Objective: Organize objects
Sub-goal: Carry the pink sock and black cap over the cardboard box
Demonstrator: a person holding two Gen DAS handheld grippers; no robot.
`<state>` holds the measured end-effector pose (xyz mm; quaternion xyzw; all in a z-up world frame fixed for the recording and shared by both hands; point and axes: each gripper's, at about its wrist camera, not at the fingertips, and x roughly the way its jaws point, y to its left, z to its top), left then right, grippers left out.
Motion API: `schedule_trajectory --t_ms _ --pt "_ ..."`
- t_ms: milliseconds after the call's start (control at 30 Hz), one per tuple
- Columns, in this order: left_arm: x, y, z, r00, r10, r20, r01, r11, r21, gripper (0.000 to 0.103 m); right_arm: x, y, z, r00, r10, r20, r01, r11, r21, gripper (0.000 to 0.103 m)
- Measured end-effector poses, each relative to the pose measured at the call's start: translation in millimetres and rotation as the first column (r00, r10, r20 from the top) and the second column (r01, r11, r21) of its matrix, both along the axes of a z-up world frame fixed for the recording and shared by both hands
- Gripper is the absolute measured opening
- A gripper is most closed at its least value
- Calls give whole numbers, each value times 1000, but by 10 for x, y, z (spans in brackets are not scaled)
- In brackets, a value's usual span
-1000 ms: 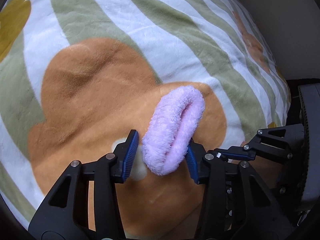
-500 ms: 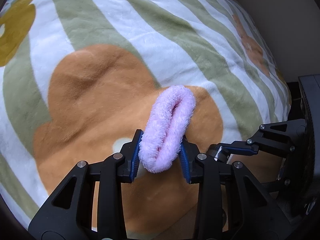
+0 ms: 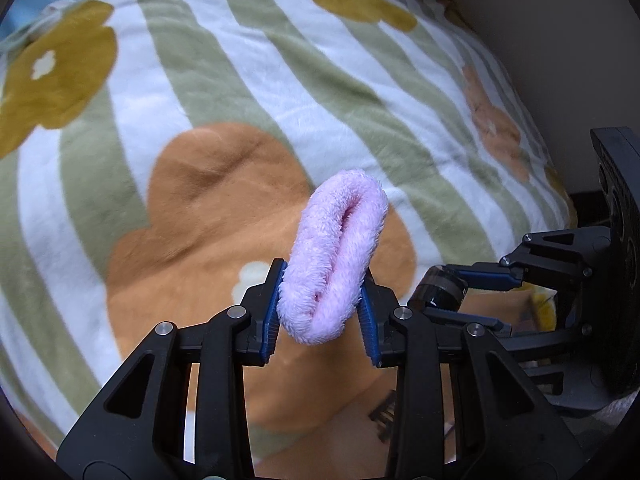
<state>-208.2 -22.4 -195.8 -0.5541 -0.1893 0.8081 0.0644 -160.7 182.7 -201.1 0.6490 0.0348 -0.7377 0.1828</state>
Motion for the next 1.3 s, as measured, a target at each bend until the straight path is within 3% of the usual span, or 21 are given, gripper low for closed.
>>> schedule_trajectory --t_ms 167,233,400,567,767,933,1300 --pt "301 3 405 996 77 -44 -77 997 -6 30 116 160 408 998 24 -59 -25 1000 -13 28" --pt "443 8 541 992 109 -59 -110 994 -7 30 28 -133 590 996 35 -82 -37 999 -20 28" --pt "937 91 830 977 193 -85 -195 981 -18 30 133 -137 754 990 67 -126 -73 996 -43 28" --pt "1481 264 940 956 280 -92 -283 959 -16 30 432 -162 903 985 97 -141 -105 993 -54 28" --pt "2105 567 882 923 378 -72 -379 925 -6 30 886 -147 860 985 117 -129 -125 991 -55 28" --pt "2453 818 658 903 428 -33 -428 904 -9 30 1212 -119 698 987 125 -101 -130 990 -48 28" --pt "2551 1013 228 895 445 18 -444 895 -36 30 1469 -106 253 994 88 -65 -91 995 -42 28"
